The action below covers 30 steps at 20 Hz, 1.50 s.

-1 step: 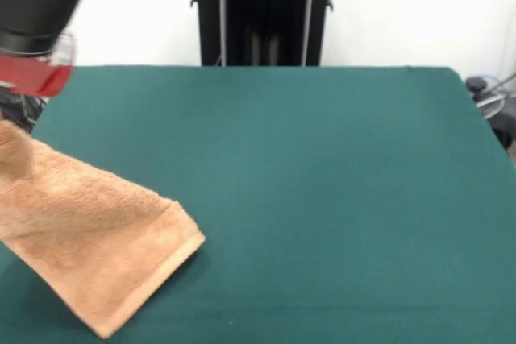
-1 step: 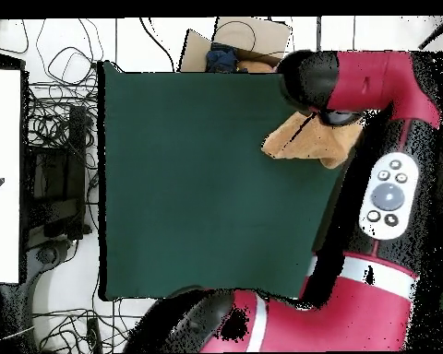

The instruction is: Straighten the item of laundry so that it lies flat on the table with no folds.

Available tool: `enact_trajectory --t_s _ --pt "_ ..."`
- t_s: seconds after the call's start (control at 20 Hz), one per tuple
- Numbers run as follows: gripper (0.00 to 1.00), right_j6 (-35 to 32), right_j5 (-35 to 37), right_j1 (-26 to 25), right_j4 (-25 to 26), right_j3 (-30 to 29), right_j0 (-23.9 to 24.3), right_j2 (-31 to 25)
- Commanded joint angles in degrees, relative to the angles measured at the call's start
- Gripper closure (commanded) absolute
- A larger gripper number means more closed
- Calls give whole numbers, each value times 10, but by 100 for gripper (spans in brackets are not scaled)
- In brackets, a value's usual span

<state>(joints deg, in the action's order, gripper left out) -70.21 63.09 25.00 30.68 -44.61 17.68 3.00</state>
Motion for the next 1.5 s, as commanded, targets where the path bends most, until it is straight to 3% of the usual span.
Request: enact_trajectory --t_s 0.05,0.7,1.05,1.3,1.5 --pt "100 -245 -33 23 -20 -181 -42 39" --pt "100 -384 -63 46 -21 -258 -124 112" --pt "100 -415 -73 56 -31 -290 -144 124" --pt "100 -428 -139 62 -45 -320 -138 112" --pt "100 -498 -177 63 -43 -342 -166 138"
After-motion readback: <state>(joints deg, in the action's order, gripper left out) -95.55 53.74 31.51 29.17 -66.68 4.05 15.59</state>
